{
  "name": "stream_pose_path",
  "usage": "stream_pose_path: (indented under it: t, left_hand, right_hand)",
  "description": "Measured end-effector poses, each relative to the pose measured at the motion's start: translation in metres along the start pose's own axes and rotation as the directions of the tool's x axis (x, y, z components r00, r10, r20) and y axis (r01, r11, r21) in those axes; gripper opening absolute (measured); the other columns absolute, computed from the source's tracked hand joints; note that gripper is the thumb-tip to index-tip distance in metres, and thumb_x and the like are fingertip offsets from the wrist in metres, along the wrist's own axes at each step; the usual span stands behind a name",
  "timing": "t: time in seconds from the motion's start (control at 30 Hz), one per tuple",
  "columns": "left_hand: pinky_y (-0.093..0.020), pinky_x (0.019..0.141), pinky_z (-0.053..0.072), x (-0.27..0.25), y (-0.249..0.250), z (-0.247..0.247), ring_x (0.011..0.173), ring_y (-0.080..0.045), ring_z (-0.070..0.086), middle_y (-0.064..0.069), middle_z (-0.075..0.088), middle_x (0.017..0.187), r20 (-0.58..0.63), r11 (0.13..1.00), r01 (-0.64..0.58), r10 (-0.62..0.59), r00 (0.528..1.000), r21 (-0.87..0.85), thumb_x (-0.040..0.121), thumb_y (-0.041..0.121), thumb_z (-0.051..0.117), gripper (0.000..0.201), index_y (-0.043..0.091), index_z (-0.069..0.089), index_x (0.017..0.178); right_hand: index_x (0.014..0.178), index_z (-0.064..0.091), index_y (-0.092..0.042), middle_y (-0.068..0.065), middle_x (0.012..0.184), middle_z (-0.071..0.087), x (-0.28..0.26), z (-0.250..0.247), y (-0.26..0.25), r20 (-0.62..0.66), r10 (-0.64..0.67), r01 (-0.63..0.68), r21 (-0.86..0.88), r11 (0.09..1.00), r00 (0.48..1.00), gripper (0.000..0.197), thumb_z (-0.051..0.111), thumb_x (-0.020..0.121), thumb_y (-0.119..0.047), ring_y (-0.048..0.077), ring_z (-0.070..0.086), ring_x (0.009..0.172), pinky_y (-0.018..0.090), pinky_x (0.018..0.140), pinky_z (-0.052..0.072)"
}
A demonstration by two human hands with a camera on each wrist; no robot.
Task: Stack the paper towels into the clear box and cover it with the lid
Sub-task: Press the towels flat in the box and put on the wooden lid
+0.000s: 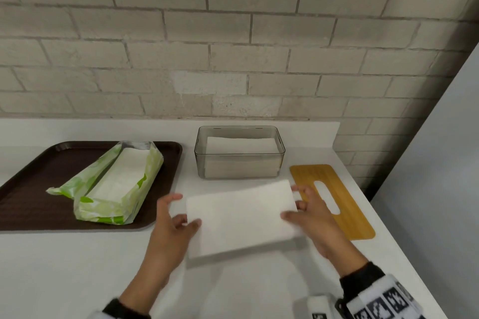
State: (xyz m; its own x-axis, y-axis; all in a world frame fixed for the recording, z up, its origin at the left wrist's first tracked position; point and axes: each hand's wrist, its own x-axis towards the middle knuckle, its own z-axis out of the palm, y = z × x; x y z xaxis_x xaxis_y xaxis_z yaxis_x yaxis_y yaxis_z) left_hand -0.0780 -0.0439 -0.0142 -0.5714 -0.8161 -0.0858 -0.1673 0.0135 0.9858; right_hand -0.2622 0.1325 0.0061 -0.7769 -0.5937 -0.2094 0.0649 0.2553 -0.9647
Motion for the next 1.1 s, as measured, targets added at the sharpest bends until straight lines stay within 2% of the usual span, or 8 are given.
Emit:
stream_pose_path:
  t: [0.1, 0.23, 0.37, 0.67, 0.83, 0.87, 0.93, 1.1]
  left_hand:
    - [-0.022, 0.056, 0.037, 0.042, 0.034, 0.002, 0.055, -0.006, 0.046, 0.003, 0.049, 0.068, 0.024, 0.967, -0.195, 0.194, 0.981, 0.165, 0.084, -0.001, 0.066, 0.031, 0.026, 0.052, 0.090]
    - [-0.008, 0.054, 0.035, 0.118, 0.082, 0.011, 0.061, -0.005, 0.050, 0.007, 0.055, 0.068, 0.038, 0.853, -0.363, 0.377, 0.926, 0.374, 0.083, 0.004, 0.068, 0.013, 0.016, 0.065, 0.079]
    - [-0.023, 0.083, 0.045, 0.188, 0.097, 0.024, 0.093, -0.020, 0.060, -0.005, 0.064, 0.100, 0.104, 0.839, -0.269, 0.249, 0.963, 0.473, 0.081, 0.005, 0.070, 0.017, 0.016, 0.068, 0.094]
    - [-0.016, 0.082, 0.037, 0.231, 0.062, 0.055, 0.110, -0.021, 0.050, -0.008, 0.053, 0.120, 0.202, 0.610, -0.249, 0.146, 0.968, 0.752, 0.087, -0.001, 0.058, 0.028, 0.009, 0.062, 0.112]
    - [-0.022, 0.095, 0.036, 0.220, 0.055, 0.067, 0.123, -0.023, 0.039, -0.007, 0.042, 0.133, 0.265, 0.351, -0.292, 0.124, 0.956, 0.890, 0.091, 0.004, 0.052, 0.039, 0.011, 0.048, 0.129]
    - [-0.025, 0.100, 0.034, 0.219, 0.055, 0.068, 0.126, -0.025, 0.035, -0.009, 0.038, 0.136, 0.276, 0.271, -0.317, 0.177, 0.945, 0.909, 0.090, 0.008, 0.055, 0.046, 0.011, 0.042, 0.134]
    - [-0.034, 0.107, 0.033, 0.220, 0.053, 0.067, 0.132, -0.033, 0.030, -0.014, 0.030, 0.143, 0.249, 0.193, -0.290, 0.215, 0.945, 0.937, 0.089, 0.016, 0.058, 0.065, 0.010, 0.023, 0.144]
    - [-0.032, 0.072, 0.050, 0.216, 0.054, 0.050, 0.084, -0.027, 0.061, -0.019, 0.061, 0.104, 0.148, 0.598, -0.130, 0.019, 0.989, 0.791, 0.091, -0.005, 0.037, 0.067, 0.011, 0.006, 0.149]
  right_hand:
    - [0.098, 0.052, -0.032, 0.016, 0.099, 0.064, 0.038, -0.002, -0.039, -0.029, -0.154, 0.153, -0.037, 0.988, 0.988, 0.047, 0.069, 0.075, 0.007, 0.028, 0.063, 0.088, 0.039, 0.078, 0.053]
    - [0.099, 0.059, -0.014, 0.009, 0.094, 0.064, 0.103, -0.005, -0.089, -0.051, -0.285, 0.276, -0.140, 0.951, 0.957, 0.028, 0.066, 0.078, 0.004, 0.023, 0.060, 0.087, 0.028, 0.072, 0.049]
    - [0.129, 0.039, -0.019, 0.008, 0.089, 0.057, 0.162, -0.003, -0.104, -0.087, -0.245, 0.215, -0.265, 0.940, 0.966, 0.061, 0.065, 0.077, 0.001, 0.021, 0.054, 0.083, 0.025, 0.064, 0.040]
    - [0.131, 0.035, -0.009, 0.000, 0.074, 0.045, 0.204, 0.013, -0.070, -0.004, -0.231, 0.174, -0.648, 0.742, 0.973, 0.061, 0.056, 0.077, 0.007, 0.022, 0.050, 0.077, 0.025, 0.060, 0.041]
    - [0.138, 0.027, -0.017, 0.009, 0.129, 0.035, 0.198, 0.027, -0.062, 0.018, -0.313, 0.145, -0.910, 0.389, 0.950, 0.072, 0.057, 0.075, 0.004, 0.029, 0.034, 0.119, 0.035, 0.091, 0.043]
    - [0.140, 0.024, -0.021, 0.009, 0.134, 0.030, 0.198, 0.027, -0.061, -0.010, -0.313, 0.112, -0.923, 0.369, 0.950, 0.077, 0.058, 0.075, 0.004, 0.031, 0.033, 0.120, 0.037, 0.094, 0.040]
    - [0.142, 0.019, -0.028, 0.013, 0.133, 0.032, 0.197, 0.024, -0.059, -0.064, -0.211, 0.063, -0.836, 0.545, 0.975, 0.080, 0.050, 0.077, 0.008, 0.031, 0.044, 0.112, 0.035, 0.088, 0.044]
    - [0.127, 0.049, -0.017, 0.008, 0.095, 0.052, 0.184, 0.007, -0.055, -0.014, -0.182, 0.119, -0.708, 0.696, 0.983, 0.055, 0.033, 0.082, 0.010, 0.020, 0.051, 0.081, 0.024, 0.069, 0.044]
